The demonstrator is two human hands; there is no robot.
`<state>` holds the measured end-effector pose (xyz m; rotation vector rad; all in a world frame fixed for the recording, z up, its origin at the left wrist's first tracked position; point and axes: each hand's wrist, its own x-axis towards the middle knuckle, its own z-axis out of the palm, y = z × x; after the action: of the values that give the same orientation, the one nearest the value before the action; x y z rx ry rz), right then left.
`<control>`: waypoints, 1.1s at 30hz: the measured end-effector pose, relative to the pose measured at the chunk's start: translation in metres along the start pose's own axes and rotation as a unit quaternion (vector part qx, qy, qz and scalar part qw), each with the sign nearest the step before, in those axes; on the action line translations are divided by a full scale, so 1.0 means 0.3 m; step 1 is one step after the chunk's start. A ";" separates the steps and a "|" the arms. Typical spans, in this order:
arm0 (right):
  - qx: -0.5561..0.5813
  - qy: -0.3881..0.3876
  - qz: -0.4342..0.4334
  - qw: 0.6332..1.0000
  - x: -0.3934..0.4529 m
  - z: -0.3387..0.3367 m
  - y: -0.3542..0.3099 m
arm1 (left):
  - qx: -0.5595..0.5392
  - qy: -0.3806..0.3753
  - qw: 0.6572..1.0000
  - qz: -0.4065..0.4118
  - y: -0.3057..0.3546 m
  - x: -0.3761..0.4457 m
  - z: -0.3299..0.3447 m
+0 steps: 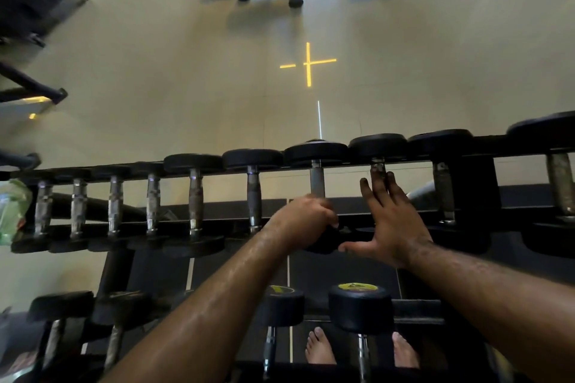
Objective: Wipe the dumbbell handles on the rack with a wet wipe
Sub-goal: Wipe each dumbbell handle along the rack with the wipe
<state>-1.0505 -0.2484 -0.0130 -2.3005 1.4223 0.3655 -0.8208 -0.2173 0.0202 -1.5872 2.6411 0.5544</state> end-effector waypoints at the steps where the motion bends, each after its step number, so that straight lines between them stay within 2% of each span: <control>1: -0.003 0.002 0.000 1.000 0.000 0.003 0.000 | -0.013 -0.009 1.000 -0.008 -0.004 0.007 -0.020; 4: -0.007 0.006 0.000 1.000 -0.005 0.007 -0.006 | -0.069 0.054 0.991 -0.099 0.004 0.073 -0.073; 5: -0.005 0.009 0.000 1.000 -0.006 0.008 -0.007 | -0.085 0.040 0.988 -0.124 0.018 0.099 -0.078; 9: 0.009 0.018 -0.001 1.000 -0.004 0.006 -0.005 | -0.094 -0.168 0.970 -0.146 0.054 0.115 -0.077; 12: -0.004 0.021 0.001 1.000 0.000 0.009 -0.005 | -0.098 -0.207 0.953 -0.199 -0.024 0.068 -0.145; 16: -0.004 0.019 -0.002 1.000 -0.005 0.012 -0.002 | -0.085 -0.128 0.954 -0.256 -0.007 0.074 -0.141; 19: 0.001 0.020 0.001 1.000 -0.005 0.005 -0.005 | -0.084 -0.164 0.952 -0.246 0.069 0.078 -0.089; 22: 0.000 0.021 -0.001 1.000 0.002 0.010 -0.004 | -0.210 -0.148 0.939 -0.231 0.024 0.057 -0.129; 26: 0.003 0.020 -0.003 1.000 -0.006 0.013 -0.002 | -0.154 -0.007 0.935 -0.319 -0.016 0.090 -0.151; 27: 0.004 0.021 0.000 1.000 -0.008 0.012 -0.004 | -0.143 0.002 0.930 -0.338 0.003 0.096 -0.141; 28: 0.006 0.020 0.002 1.000 -0.008 0.009 -0.006 | -0.147 -0.018 0.931 -0.334 0.019 0.098 -0.121; 31: 0.001 0.022 0.002 1.000 -0.008 0.007 -0.013 | -0.215 -0.138 0.931 -0.260 0.032 0.073 -0.087; 32: -0.001 0.023 0.002 1.000 -0.005 0.006 -0.010 | -0.232 -0.131 0.934 -0.239 0.016 0.072 -0.092; 33: -0.003 0.020 0.002 1.000 -0.005 0.003 -0.009 | -0.232 -0.073 0.943 -0.229 0.000 0.077 -0.102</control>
<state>-1.0488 -0.2456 -0.0125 -2.3231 1.4463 0.3277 -0.8267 -0.2464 0.0446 -2.0855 2.0174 1.2597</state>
